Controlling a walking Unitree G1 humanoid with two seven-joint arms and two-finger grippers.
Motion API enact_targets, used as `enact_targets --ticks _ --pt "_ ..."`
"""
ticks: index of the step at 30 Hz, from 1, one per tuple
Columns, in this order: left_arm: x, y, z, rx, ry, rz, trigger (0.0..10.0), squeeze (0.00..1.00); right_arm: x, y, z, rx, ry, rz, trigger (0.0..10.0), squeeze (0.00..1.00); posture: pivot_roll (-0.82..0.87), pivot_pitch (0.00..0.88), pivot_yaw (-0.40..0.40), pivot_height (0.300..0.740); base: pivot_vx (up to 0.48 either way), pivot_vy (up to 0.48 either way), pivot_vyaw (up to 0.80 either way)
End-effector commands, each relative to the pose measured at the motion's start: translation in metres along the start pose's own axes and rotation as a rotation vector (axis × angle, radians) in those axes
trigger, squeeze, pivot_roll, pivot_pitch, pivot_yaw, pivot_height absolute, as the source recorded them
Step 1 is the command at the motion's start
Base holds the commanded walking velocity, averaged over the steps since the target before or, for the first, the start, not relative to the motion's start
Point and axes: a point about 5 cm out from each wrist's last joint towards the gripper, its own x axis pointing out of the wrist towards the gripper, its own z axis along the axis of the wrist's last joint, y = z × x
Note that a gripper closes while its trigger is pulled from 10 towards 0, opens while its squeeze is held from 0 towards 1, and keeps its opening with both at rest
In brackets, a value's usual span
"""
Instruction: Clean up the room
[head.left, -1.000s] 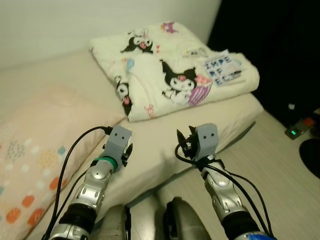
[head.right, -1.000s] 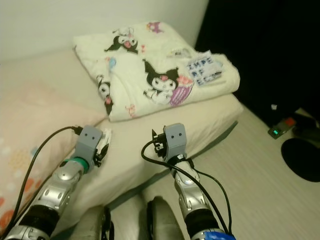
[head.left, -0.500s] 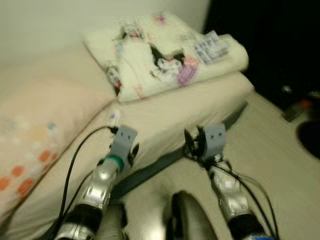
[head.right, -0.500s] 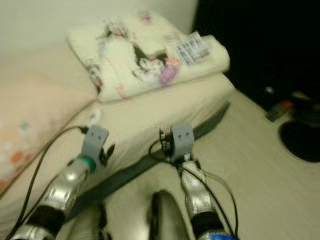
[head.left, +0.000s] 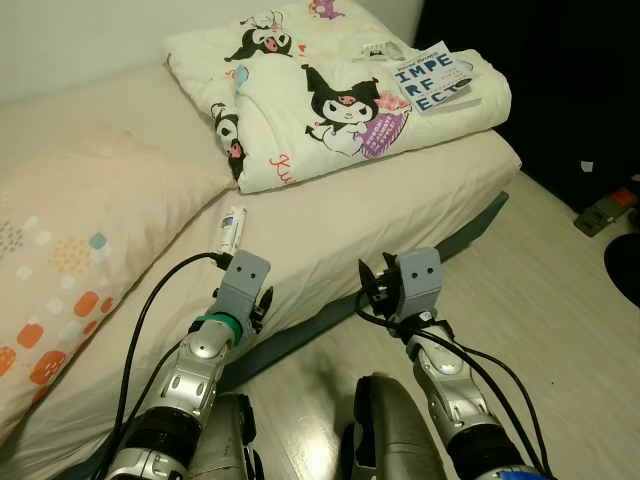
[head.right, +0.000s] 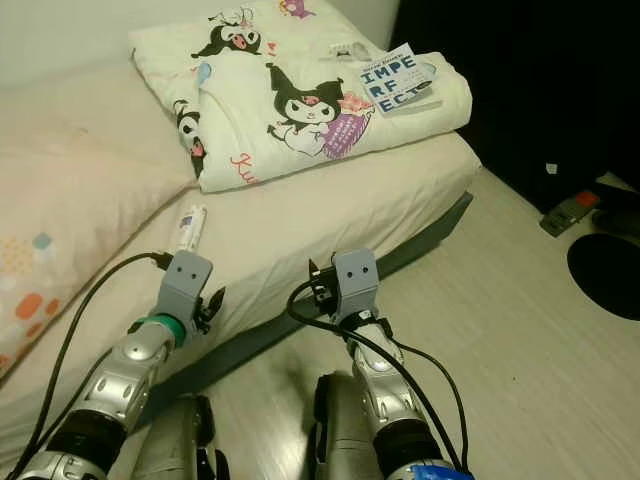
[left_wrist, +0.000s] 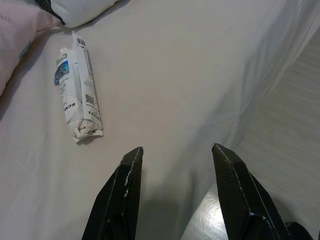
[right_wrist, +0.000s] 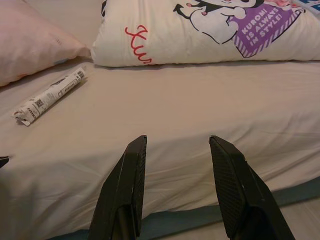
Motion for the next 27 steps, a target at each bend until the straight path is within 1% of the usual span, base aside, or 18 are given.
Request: enact_targets --ticks 1,4,8,9,11,13,14,16,17,19,20,22,23,24,26,27 --pt "-0.001 -0.001 -0.005 0.002 0.026 -0.001 10.0 0.0 0.0 0.0 0.002 -0.007 -0.007 0.006 10.0 0.0 -0.04 0.083 0.015 0.61 0.0 0.0 0.0" --pt "-0.001 0.001 -0.005 -0.006 0.028 0.019 10.0 0.0 0.004 0.002 0.01 -0.023 -0.039 0.02 10.0 0.0 -0.04 0.083 0.015 0.6 0.0 0.0 0.0" --pt "0.003 0.009 0.0 -0.053 0.045 0.095 10.0 0.0 0.013 0.005 0.023 -0.015 -0.086 0.03 10.0 0.0 -0.04 0.09 0.015 0.58 0.0 0.0 0.0" --pt "0.006 0.013 0.003 -0.06 0.048 0.13 10.0 0.0 0.017 0.006 0.026 -0.013 -0.088 0.032 10.0 0.0 -0.03 0.104 0.019 0.57 0.0 0.0 0.0" --pt "0.006 0.016 0.004 -0.06 0.05 0.148 10.0 0.0 0.019 0.006 0.026 -0.011 -0.084 0.028 10.0 0.0 -0.03 0.11 0.019 0.565 0.0 0.0 0.0" --pt "0.007 0.025 0.005 -0.062 0.055 0.193 10.0 0.0 0.022 0.006 0.024 -0.005 -0.07 0.021 10.0 0.0 -0.02 0.13 0.022 0.555 0.0 0.0 0.0" --pt "0.007 0.025 0.005 -0.062 0.055 0.193 10.0 0.0 0.022 0.006 0.024 -0.005 -0.07 0.021 10.0 0.0 -0.02 0.13 0.022 0.555 0.0 0.0 0.0" --pt "0.007 0.037 0.006 -0.077 0.06 0.244 10.0 0.0 0.025 0.007 0.022 -0.003 -0.057 0.019 10.0 0.0 -0.02 0.138 0.025 0.545 0.0 0.0 0.0" --pt "0.007 0.037 0.006 -0.077 0.06 0.244 10.0 0.0 0.025 0.007 0.022 -0.003 -0.057 0.019 10.0 0.0 -0.02 0.138 0.025 0.545 0.0 0.0 0.0" --pt "0.008 0.054 0.017 -0.144 0.034 0.3 10.0 0.0 0.03 0.008 0.026 0.0 -0.058 0.023 10.0 0.0 0.0 0.163 0.023 0.54 0.0 0.0 0.0" --pt "0.008 0.054 0.017 -0.144 0.034 0.3 10.0 0.0 0.03 0.008 0.026 0.0 -0.058 0.023 10.0 0.0 0.0 0.163 0.023 0.54 0.0 0.0 0.0" --pt "0.008 0.065 0.032 -0.203 -0.01 0.323 10.0 0.0 0.036 0.009 0.031 -0.003 -0.07 0.032 10.0 0.0 0.01 0.175 0.021 0.54 0.0 0.0 0.0" --pt "0.008 0.065 0.032 -0.203 -0.01 0.323 10.0 0.0 0.036 0.009 0.031 -0.003 -0.07 0.032 10.0 0.0 0.01 0.175 0.021 0.54 0.0 0.0 0.0" --pt "0.009 0.07 0.046 -0.22 -0.054 0.324 10.0 0.0 0.04 0.009 0.037 -0.005 -0.085 0.038 10.0 0.0 0.02 0.187 0.021 0.54 0.0 0.0 0.0" --pt "0.009 0.07 0.046 -0.22 -0.054 0.324 10.0 0.0 0.04 0.009 0.037 -0.005 -0.085 0.038 10.0 0.0 0.02 0.187 0.021 0.54 0.0 0.0 0.0" --pt "0.01 0.073 0.061 -0.231 -0.099 0.318 10.0 0.0 0.045 0.009 0.044 -0.011 -0.102 0.042 10.0 0.0 0.02 0.193 0.022 0.54 0.0 0.0 0.0"
